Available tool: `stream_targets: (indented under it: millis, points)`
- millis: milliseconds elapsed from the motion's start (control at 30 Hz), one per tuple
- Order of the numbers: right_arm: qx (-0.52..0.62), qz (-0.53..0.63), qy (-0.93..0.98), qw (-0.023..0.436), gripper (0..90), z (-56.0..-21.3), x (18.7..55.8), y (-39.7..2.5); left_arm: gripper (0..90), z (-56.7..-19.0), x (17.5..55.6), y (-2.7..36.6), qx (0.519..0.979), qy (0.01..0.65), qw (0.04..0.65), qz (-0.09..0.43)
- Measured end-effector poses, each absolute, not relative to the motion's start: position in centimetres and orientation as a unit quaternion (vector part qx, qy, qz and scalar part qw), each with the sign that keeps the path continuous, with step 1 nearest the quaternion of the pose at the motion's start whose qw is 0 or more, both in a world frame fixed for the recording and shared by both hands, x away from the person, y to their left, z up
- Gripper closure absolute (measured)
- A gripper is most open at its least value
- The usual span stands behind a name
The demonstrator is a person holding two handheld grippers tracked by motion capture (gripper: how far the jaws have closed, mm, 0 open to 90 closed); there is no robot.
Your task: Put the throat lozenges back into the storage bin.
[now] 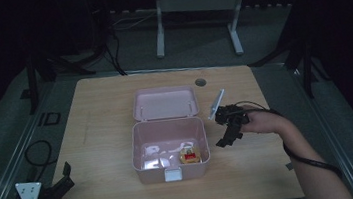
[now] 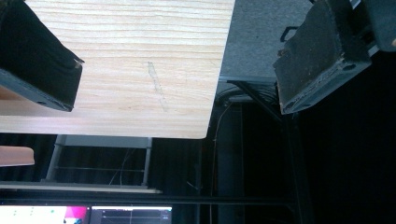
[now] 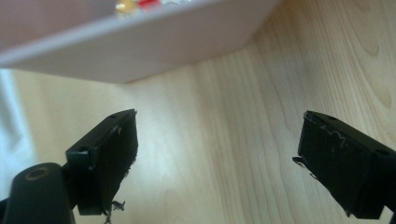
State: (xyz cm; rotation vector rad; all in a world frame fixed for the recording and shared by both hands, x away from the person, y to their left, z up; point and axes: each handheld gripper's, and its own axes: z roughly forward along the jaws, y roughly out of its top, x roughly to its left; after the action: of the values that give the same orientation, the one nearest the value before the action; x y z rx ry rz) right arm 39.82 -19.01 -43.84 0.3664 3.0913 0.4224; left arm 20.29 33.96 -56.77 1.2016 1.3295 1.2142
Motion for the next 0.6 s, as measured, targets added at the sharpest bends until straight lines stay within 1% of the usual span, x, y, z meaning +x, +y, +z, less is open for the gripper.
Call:
stream_targets:
  millis: [233,267,300,333,533,600]
  points:
    - [0.176,0.211,0.961,0.026,11.7,-48.7,41.1,-21.5,1.1,-56.8,20.3,34.0,0.49,0.542,0.469,0.495]
    - [0.176,0.211,0.961,0.026,11.7,-48.7,41.1,-21.5,1.1,-56.8,20.3,34.0,0.49,0.542,0.469,0.495]
    - [0.202,0.238,0.949,0.053,11.3,-50.2,41.6,-22.6,1.1,-56.8,20.3,34.0,0.491,0.542,0.47,0.495]
    - [0.211,0.246,0.944,0.064,11.3,-50.6,41.7,-22.9,1.0,-56.8,20.3,34.0,0.491,0.542,0.469,0.495]
    - [0.287,0.312,0.897,0.128,11.3,-53.0,42.3,-25.8,1.0,-56.8,20.3,34.0,0.491,0.542,0.469,0.495]
    - [0.306,0.328,0.882,0.141,11.0,-53.4,42.3,-26.5,1.0,-56.8,20.3,34.0,0.491,0.542,0.47,0.495]
